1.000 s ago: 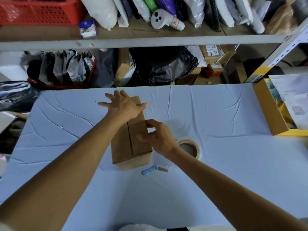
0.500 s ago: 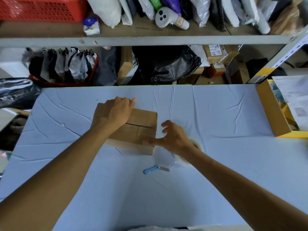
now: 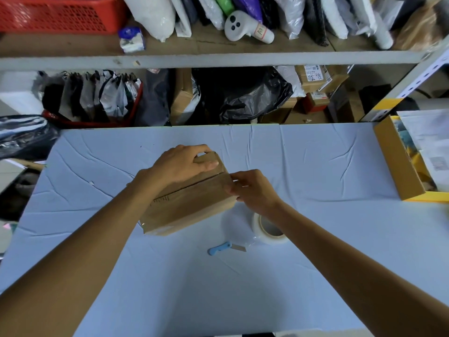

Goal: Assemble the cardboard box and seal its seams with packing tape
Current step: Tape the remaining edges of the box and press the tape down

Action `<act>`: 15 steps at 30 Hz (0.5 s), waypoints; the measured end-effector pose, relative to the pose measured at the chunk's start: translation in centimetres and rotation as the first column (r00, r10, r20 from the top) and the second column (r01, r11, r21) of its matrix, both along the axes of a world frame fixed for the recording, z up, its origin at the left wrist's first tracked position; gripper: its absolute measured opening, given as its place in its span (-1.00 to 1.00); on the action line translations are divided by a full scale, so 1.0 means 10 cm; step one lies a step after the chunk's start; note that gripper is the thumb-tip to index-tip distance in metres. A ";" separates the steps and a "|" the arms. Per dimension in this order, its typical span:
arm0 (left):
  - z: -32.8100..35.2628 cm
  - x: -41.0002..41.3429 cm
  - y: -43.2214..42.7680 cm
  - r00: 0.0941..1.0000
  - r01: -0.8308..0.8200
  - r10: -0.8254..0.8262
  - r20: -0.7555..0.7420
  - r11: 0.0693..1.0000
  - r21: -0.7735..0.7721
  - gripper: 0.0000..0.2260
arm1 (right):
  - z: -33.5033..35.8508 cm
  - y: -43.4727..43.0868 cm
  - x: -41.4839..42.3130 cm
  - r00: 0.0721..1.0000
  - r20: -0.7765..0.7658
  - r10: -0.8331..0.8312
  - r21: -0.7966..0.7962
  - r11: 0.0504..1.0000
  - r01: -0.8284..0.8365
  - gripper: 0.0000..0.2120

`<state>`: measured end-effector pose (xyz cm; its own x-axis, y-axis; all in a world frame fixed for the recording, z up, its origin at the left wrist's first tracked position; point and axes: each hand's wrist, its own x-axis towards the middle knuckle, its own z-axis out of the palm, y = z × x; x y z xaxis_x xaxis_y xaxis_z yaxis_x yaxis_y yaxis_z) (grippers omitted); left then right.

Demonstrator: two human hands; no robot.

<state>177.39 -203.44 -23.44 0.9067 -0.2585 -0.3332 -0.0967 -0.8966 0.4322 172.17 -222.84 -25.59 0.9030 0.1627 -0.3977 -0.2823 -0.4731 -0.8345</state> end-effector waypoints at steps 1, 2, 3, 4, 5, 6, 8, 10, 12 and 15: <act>0.02 0.02 0.00 1.000 0.008 -0.008 -0.020 1.000 0.008 -0.59 | -0.01 -0.01 0.00 1.000 0.003 0.002 -0.001 1.000 -0.002 -0.81; 0.02 0.04 0.00 0.999 0.010 -0.010 -0.038 1.000 0.013 -0.60 | -0.01 -0.01 -0.01 1.000 0.001 0.007 0.002 1.000 -0.007 -0.81; 0.02 0.04 -0.01 0.998 0.009 -0.008 -0.057 1.000 0.016 -0.60 | -0.01 -0.02 -0.01 1.000 -0.007 0.015 0.006 1.000 -0.015 -0.80; 0.03 0.03 -0.02 0.997 0.007 -0.005 -0.075 1.000 0.017 -0.61 | -0.01 -0.03 -0.01 1.000 -0.013 0.022 0.005 1.000 -0.022 -0.80; 0.03 0.02 -0.04 0.997 0.001 0.000 -0.083 1.000 0.016 -0.62 | 0.00 -0.04 -0.01 0.999 -0.018 0.028 0.006 1.000 -0.027 -0.80; 0.02 0.00 -0.06 0.996 -0.005 0.007 -0.087 1.000 0.013 -0.63 | 0.00 -0.05 -0.01 0.999 -0.022 0.032 0.007 0.999 -0.032 -0.80; 0.01 -0.05 -0.10 0.995 -0.026 0.026 -0.097 1.000 0.006 -0.66 | -0.01 -0.05 -0.05 0.999 -0.022 0.048 0.012 0.999 -0.048 -0.78; 0.00 -0.09 -0.13 0.995 -0.048 0.048 -0.092 0.999 -0.002 -0.70 | -0.03 -0.05 -0.10 0.999 -0.022 0.040 0.031 0.999 -0.039 -0.74; 0.00 -0.12 -0.13 0.992 -0.066 0.065 -0.106 0.998 -0.003 -0.74 | -0.07 -0.07 -0.13 0.999 -0.030 0.031 0.051 0.998 -0.029 -0.69; -0.02 -0.12 -0.14 0.980 -0.082 0.075 -0.184 0.996 -0.030 -0.81 | -0.10 -0.12 -0.13 0.997 -0.052 0.059 0.076 0.996 -0.055 -0.64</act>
